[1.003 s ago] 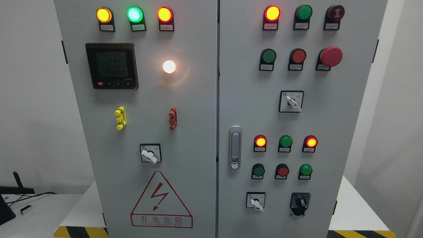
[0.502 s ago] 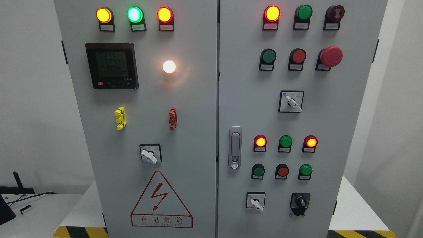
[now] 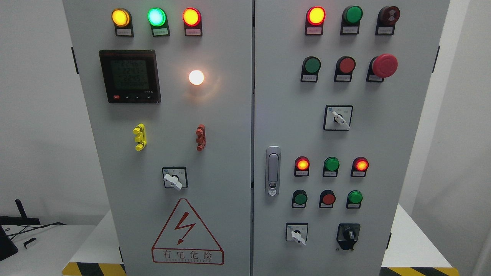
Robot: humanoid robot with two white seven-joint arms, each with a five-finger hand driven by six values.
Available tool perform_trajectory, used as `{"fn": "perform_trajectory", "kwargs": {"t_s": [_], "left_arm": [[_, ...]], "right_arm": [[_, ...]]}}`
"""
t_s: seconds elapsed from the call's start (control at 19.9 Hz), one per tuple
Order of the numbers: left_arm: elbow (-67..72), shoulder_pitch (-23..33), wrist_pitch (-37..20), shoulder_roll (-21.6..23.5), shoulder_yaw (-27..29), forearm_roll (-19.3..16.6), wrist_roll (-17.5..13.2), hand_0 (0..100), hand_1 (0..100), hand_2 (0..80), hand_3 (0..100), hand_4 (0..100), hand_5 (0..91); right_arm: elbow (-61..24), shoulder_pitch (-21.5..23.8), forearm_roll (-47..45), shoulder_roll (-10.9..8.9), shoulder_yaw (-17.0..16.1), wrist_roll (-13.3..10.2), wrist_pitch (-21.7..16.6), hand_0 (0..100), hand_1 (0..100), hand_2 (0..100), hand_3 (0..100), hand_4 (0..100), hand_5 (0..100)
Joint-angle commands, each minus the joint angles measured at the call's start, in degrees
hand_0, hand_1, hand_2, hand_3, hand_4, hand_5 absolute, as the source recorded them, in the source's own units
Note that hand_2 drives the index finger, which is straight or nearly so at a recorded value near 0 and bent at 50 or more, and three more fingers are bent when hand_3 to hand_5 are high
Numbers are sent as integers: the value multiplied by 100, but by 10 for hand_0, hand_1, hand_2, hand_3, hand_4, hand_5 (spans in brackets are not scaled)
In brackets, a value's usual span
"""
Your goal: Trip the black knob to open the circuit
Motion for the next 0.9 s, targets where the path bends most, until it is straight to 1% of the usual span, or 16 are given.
{"fn": "perform_trajectory", "kwargs": {"t_s": [0.0, 0.2, 0.4, 0.5, 0.55, 0.6, 0.65, 0.7, 0.85], "left_arm": [[0, 0, -5, 2, 0, -176, 5, 120, 389, 0, 0, 0, 0], [0, 0, -5, 2, 0, -176, 5, 120, 389, 0, 0, 0, 0], [0, 0, -5, -7, 0, -176, 5, 120, 389, 0, 0, 0, 0], [0, 0, -5, 2, 0, -176, 5, 120, 389, 0, 0, 0, 0], [0, 0, -5, 2, 0, -176, 5, 120, 389, 0, 0, 0, 0], [0, 0, -5, 2, 0, -176, 5, 120, 389, 0, 0, 0, 0], [0, 0, -5, 2, 0, -176, 5, 120, 389, 0, 0, 0, 0], [0, 0, -5, 2, 0, -176, 5, 120, 389, 0, 0, 0, 0], [0, 0, -5, 2, 0, -176, 5, 120, 389, 0, 0, 0, 0]], "right_arm": [[-1007, 312, 10, 122, -4, -3, 20, 18, 121, 61, 190, 145, 133], [-1570, 549, 19, 122, 14, -3, 20, 17, 153, 91, 226, 175, 157], [-2368, 909, -7, 114, 49, 6, 2, 21, 178, 107, 243, 186, 163], [-2966, 1163, -16, 96, 40, 15, -94, 34, 253, 144, 271, 210, 185], [-3299, 1304, -16, 96, 40, 15, -208, 38, 269, 153, 281, 219, 193], [-3625, 1445, -16, 87, 40, 15, -340, 45, 312, 169, 310, 245, 213], [-4019, 1585, -16, 79, 40, 6, -454, 56, 345, 195, 339, 295, 248], [-4337, 1682, -16, 78, 14, 6, -464, 60, 359, 203, 349, 307, 260], [-5155, 1981, -25, 96, -4, -3, -464, 78, 430, 242, 401, 388, 309]]}}
